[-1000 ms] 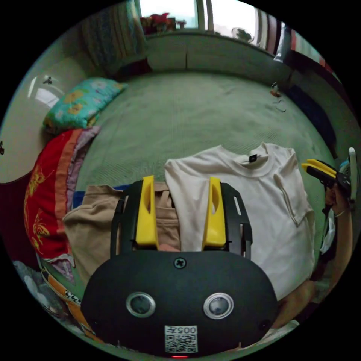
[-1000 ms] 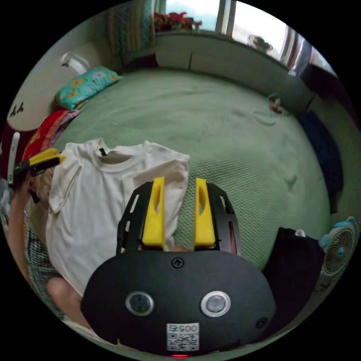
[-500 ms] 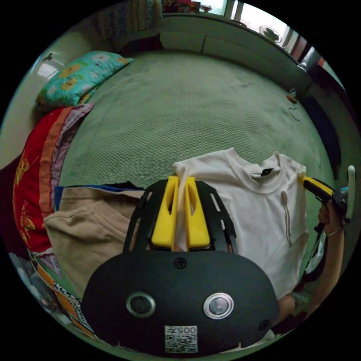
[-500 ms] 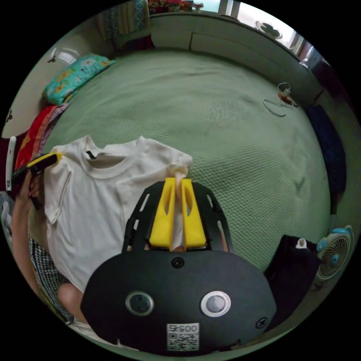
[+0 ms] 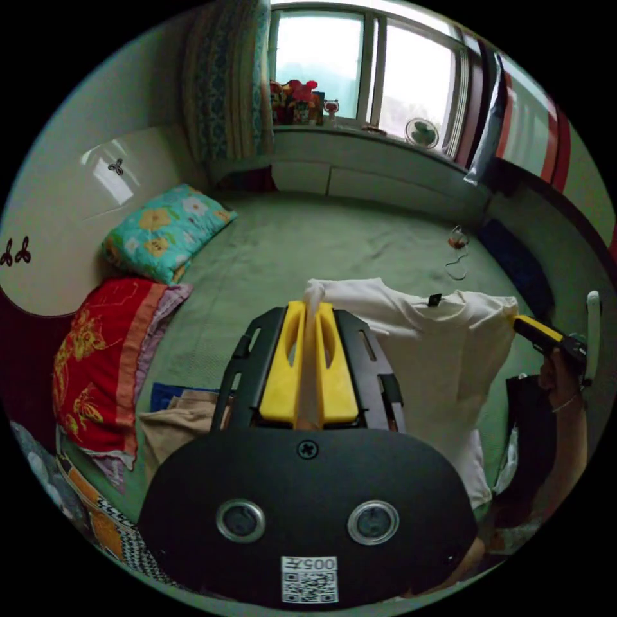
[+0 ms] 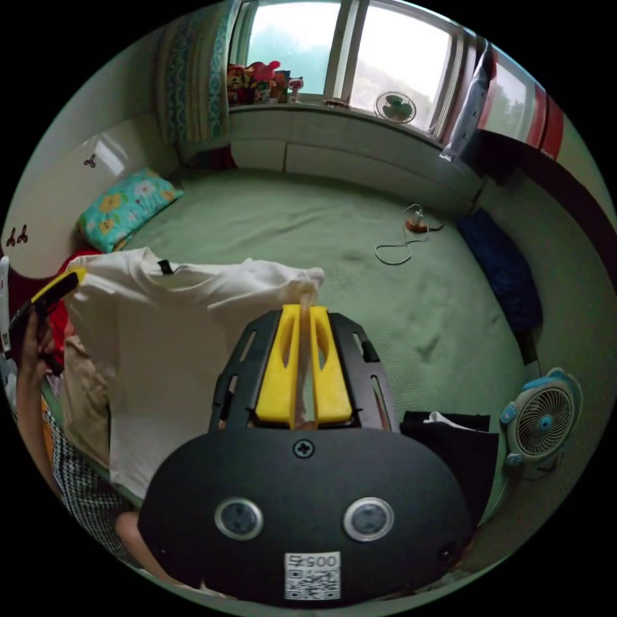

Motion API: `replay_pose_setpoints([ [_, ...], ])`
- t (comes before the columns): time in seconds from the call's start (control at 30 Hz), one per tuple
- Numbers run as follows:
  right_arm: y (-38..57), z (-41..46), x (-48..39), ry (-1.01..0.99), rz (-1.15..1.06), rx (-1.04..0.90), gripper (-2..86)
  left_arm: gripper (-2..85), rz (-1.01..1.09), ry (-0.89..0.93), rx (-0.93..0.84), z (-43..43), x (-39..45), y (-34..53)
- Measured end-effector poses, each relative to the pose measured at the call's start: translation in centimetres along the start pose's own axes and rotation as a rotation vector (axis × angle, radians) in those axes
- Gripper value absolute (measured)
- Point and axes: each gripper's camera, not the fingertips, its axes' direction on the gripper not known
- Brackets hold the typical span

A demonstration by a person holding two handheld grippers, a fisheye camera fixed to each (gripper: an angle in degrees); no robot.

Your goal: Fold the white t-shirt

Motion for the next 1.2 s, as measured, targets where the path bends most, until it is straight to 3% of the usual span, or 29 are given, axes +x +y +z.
replay_pose_setpoints([
  [0.4, 19.3, -6.4, 1.9, -0.093, -0.106, -0.037, -0.8, 4.0, 0.048, 0.104, -0.106, -5.6, -3.9, 18.5],
  [0.6, 31.9, -1.8, 1.2, -0.126, -0.080, -0.327, 5.7, 6.9, -0.052, 0.107, -0.324, -2.9, -6.8, 30.4],
  [0.87, 40.8, -7.4, 5.7, -0.123, -0.042, -0.209, 7.4, 10.1, -0.039, 0.102, -0.284, -7.7, -10.6, 40.2],
  [1.2, 45.8, -5.3, 4.3, 0.018, -0.050, -0.223, 7.2, 9.0, -0.114, 0.109, -0.336, -5.6, -13.0, 49.2],
])
